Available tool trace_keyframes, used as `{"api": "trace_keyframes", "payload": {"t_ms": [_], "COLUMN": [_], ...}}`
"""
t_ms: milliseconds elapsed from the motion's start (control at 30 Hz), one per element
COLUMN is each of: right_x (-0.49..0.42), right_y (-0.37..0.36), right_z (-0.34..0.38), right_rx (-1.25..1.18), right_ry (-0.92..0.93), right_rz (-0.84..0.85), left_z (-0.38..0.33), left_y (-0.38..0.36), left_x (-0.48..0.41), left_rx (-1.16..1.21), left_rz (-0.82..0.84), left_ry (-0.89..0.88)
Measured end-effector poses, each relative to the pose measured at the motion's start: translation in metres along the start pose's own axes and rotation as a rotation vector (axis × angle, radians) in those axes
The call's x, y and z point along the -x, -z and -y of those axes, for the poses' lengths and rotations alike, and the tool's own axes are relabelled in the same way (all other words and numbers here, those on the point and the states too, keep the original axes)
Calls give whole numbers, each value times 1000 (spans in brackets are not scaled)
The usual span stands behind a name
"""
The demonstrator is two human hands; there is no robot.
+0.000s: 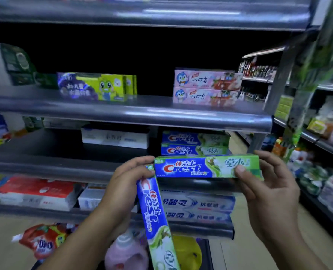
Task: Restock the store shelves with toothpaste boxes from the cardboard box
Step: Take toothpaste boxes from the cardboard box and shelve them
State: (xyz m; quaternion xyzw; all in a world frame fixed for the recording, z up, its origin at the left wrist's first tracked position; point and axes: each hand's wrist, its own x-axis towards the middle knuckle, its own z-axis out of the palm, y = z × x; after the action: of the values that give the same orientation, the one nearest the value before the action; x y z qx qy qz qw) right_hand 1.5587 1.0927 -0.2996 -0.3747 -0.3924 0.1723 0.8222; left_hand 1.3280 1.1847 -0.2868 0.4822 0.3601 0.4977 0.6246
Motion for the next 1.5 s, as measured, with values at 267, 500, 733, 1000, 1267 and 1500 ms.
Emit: {"api": "trace_keyframes", "payload": {"t_ms": [267, 500, 733, 1000, 1267, 1500], "right_x": [-51, -73, -68, 2, 16, -32], "right_y": [14, 9, 4, 13, 4, 4], "right_z": [-25, -43, -37, -12, -13, -8], "right_rx": [617, 1176, 1280, 920, 351, 582], "right_ry": [127, -21, -70, 255, -365, -192], "right_rz": [56, 212, 304, 160, 177, 107], "left_z": [-26, -32, -36, -23, -16, -21], "left_y": [-12, -17, -22, -3, -15, -18], "left_x": [-39, -72, -76, -62, -60, -77], "left_rx": [-113, -386, -406, -45, 385, 53], "left_rz": [81, 108, 89, -132, -82, -45], "left_ry": [152, 319, 320, 47, 51, -122]}}
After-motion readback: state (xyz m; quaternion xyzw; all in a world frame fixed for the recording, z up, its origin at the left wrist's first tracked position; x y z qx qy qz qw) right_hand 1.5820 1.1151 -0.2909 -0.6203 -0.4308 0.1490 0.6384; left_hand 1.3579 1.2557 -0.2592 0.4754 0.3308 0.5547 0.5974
